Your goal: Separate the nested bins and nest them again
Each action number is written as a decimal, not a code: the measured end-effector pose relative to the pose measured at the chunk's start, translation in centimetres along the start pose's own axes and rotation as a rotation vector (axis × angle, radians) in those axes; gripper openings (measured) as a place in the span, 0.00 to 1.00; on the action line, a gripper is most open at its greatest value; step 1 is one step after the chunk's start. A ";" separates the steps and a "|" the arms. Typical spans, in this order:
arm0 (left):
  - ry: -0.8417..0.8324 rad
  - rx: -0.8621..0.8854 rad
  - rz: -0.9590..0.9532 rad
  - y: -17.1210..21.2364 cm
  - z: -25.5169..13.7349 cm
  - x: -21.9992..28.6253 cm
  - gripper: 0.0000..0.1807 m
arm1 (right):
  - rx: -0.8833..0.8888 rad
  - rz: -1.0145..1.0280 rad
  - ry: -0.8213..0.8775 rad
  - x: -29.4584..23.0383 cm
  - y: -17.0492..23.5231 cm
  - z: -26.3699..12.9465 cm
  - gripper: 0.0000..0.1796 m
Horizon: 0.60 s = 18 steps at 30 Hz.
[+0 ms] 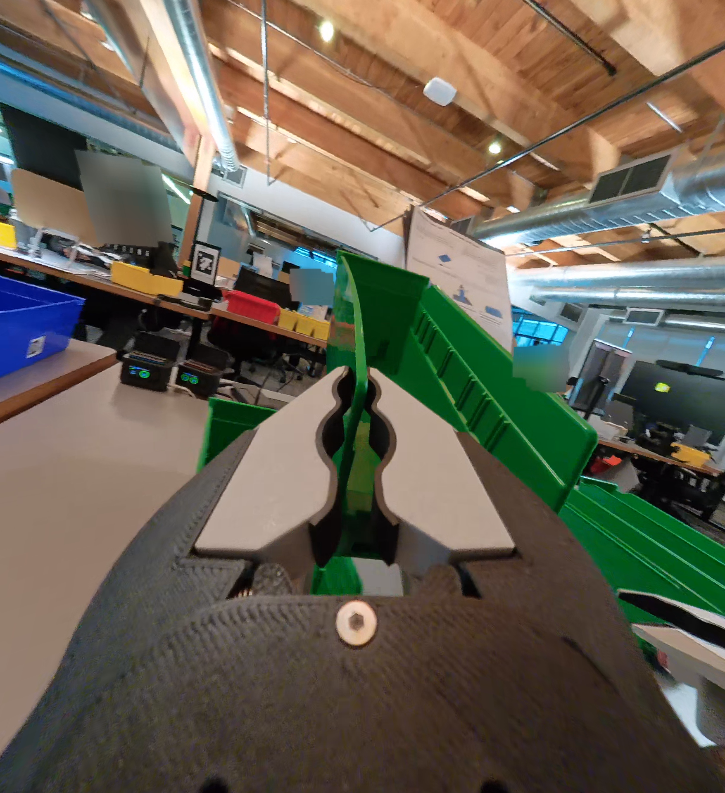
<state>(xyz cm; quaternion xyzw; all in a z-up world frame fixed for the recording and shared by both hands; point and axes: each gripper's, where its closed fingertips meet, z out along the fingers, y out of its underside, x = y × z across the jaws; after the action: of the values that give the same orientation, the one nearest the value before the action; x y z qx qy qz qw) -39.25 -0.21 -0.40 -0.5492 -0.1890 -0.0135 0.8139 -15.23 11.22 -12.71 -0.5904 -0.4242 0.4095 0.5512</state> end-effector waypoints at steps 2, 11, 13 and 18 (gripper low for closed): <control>0.030 -0.014 0.003 0.8 0.2 2.1 0.00 | 0.053 -0.008 -0.024 -1.1 -1.2 -0.3 0.25; 0.146 -0.161 0.006 9.3 0.4 11.2 0.00 | 0.192 0.181 -0.047 -5.1 -4.3 -1.9 0.40; 0.178 -0.168 0.008 10.7 -0.2 13.6 0.00 | 0.174 0.233 -0.021 -4.8 -3.9 -1.9 0.40; 0.237 -0.230 -0.038 13.8 -1.4 17.1 0.04 | 0.078 0.288 0.138 -1.6 -1.8 -2.3 0.25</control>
<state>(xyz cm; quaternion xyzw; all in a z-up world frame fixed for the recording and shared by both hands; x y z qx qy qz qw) -19.75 7.15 -7.60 -0.6297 -0.0994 -0.1153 0.7618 -13.62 9.03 -10.77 -0.6499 -0.2802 0.4590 0.5370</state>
